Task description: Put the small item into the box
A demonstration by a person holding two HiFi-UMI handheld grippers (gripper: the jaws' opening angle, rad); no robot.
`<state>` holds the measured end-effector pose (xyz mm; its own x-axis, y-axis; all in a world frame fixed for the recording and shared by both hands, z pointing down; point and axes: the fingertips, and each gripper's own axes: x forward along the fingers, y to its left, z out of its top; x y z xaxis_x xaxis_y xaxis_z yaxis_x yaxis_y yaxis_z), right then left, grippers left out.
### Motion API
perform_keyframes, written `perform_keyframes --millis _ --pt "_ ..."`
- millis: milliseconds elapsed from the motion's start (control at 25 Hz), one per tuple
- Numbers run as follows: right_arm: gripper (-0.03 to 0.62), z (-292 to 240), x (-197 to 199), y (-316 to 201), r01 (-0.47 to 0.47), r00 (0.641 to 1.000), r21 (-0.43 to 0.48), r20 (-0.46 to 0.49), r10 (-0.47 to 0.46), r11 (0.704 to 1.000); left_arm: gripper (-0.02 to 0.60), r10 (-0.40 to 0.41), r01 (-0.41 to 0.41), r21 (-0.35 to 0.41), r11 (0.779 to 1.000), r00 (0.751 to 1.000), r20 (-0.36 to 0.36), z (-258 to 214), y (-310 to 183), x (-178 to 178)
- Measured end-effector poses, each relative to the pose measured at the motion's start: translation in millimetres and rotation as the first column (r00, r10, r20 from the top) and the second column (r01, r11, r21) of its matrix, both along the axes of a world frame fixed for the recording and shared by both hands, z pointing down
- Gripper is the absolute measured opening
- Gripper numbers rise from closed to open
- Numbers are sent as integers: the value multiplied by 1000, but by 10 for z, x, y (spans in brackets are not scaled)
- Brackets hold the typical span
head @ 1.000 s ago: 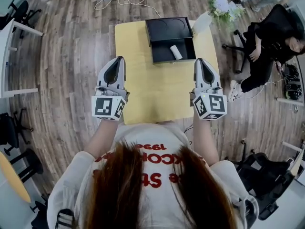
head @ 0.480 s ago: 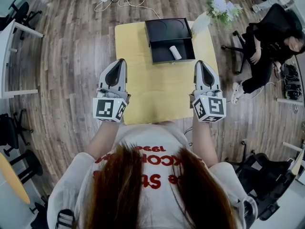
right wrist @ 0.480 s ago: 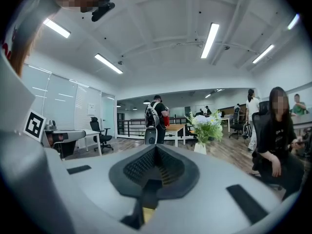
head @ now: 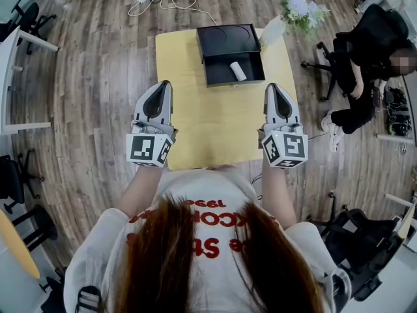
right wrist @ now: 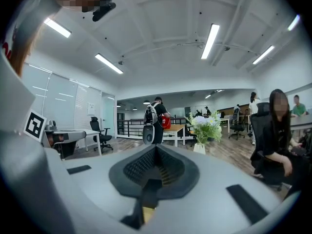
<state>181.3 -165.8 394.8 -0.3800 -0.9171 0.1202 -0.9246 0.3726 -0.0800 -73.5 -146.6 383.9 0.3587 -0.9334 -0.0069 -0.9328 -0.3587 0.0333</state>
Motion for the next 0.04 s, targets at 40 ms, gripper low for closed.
perform_keyframes --millis 40 --pt "5 -3 1 2 1 1000 1 0 -1 1000 8 -1 1 -1 1000 1000 -1 1 1 2"
